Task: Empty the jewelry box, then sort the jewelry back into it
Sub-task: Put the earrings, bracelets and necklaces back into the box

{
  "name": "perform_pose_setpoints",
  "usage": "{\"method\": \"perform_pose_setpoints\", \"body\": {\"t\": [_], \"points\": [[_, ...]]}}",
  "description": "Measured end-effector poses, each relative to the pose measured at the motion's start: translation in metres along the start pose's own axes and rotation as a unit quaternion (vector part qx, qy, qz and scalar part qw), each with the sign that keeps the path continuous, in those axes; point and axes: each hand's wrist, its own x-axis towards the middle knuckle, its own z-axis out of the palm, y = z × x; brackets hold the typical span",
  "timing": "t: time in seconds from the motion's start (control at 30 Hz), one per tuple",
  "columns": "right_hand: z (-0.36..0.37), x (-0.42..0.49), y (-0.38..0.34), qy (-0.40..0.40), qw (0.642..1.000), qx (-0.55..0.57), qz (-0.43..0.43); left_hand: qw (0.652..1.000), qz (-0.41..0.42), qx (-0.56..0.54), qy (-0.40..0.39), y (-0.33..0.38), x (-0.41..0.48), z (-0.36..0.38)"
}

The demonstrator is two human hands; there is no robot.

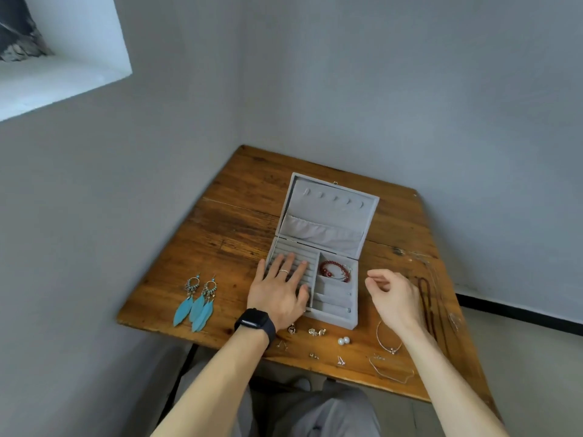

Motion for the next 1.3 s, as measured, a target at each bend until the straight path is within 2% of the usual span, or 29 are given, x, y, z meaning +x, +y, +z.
{"method": "perform_pose_setpoints", "body": {"t": [0.1,0.23,0.37,0.63,1.03,1.3], "points": [[-0.019,-0.025,0.022,-0.001,0.999,-0.030,0.025,1.000,-0.003,-0.001,0.000,0.000,0.000,-0.001],[-0.025,-0.056,0.042,-0.056,0.991,-0.110,0.042,1.000,-0.006,0.006,-0.007,-0.001,0.003,0.001],[-0.018,-0.075,0.043,-0.068,0.989,-0.123,0.052,1.000,-0.005,0.015,-0.019,-0.001,0.003,0.001],[-0.012,-0.081,0.037,-0.088,0.979,-0.180,-0.027,0.999,-0.003,0.019,-0.027,0.003,0.001,-0.001],[-0.040,-0.036,-0.001,0.031,0.997,-0.039,-0.057,1.000,-0.005,0.007,-0.010,0.004,0.002,0.001],[-0.020,0.009,-0.032,0.029,0.994,-0.001,-0.107,1.000,-0.004,-0.010,0.015,0.005,0.000,0.002]]}}
